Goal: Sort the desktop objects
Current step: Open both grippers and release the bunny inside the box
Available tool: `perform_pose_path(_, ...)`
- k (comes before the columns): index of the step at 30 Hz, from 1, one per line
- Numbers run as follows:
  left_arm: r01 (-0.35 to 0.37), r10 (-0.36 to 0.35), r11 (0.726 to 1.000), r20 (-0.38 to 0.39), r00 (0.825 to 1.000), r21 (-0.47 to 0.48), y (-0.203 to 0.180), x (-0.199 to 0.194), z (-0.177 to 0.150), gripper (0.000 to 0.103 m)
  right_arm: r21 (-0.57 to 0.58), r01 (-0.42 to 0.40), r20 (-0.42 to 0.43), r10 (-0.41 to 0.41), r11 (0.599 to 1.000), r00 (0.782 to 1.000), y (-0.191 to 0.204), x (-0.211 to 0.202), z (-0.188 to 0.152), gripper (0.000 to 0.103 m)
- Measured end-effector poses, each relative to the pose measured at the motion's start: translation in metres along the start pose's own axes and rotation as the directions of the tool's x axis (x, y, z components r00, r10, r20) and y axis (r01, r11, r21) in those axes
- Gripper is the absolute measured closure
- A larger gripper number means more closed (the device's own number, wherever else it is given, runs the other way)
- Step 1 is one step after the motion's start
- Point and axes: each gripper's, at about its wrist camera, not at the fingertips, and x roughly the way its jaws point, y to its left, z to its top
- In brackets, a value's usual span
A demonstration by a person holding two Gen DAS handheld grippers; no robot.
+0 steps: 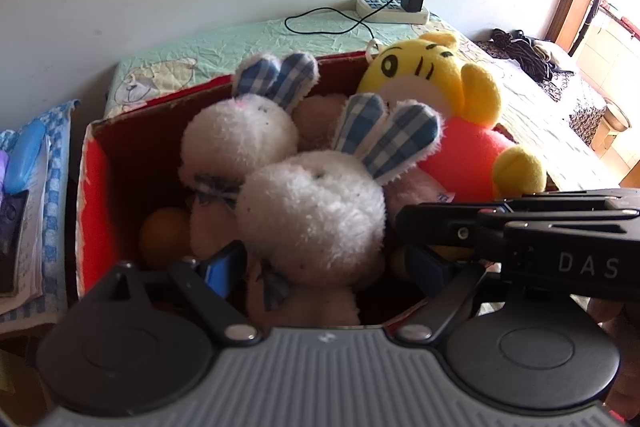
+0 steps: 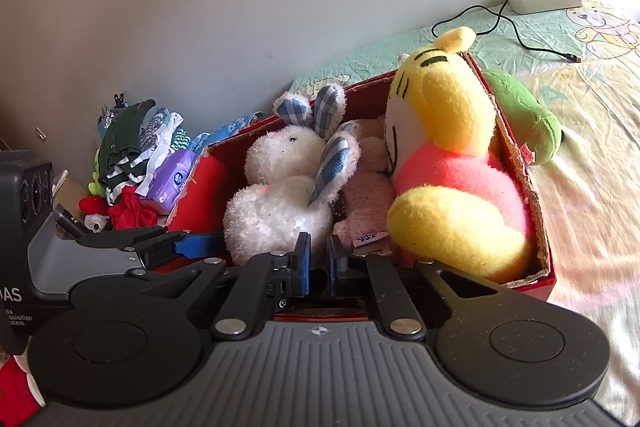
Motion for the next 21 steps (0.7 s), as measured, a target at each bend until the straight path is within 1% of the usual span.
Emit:
perform_pose_path(3,-0.016,0.016,1.000,0.003,1.000,-0.008,-0.001,0.001,-0.001,0.014,0.002,-0.002,0.006,0.002,1.000,1.000,-0.001,0.000,-0.001,0.098)
perform_pose_path(7,-0.030,0.029,0.999,-0.009,1.000,-0.031,0.002,0.003,0.000,0.008,0.012,-0.008,0.006,0.008,1.000,1.000,-0.002,0.001,0.000,0.098)
perform_pose_path(12,-0.035,0.035,0.998,-0.017,0.999,-0.046,0.002,0.004,0.000,0.008,0.017,-0.018,0.020,0.018,1.000,1.000,-0.003,0.000,-0.002,0.098)
perform_pose_path(17,-0.076,0.075,0.996,-0.020,0.997,-0.049,-0.002,0.002,-0.001,0.007,0.016,-0.037,0.033,0.036,0.999,0.999,-0.007,-0.001,-0.003,0.101)
perform_pose_path(21,-0.130,0.130,0.991,-0.017,0.991,-0.041,-0.009,-0.001,-0.001,0.006,0.006,-0.061,0.021,0.061,0.998,0.998,-0.011,-0.001,-0.001,0.103)
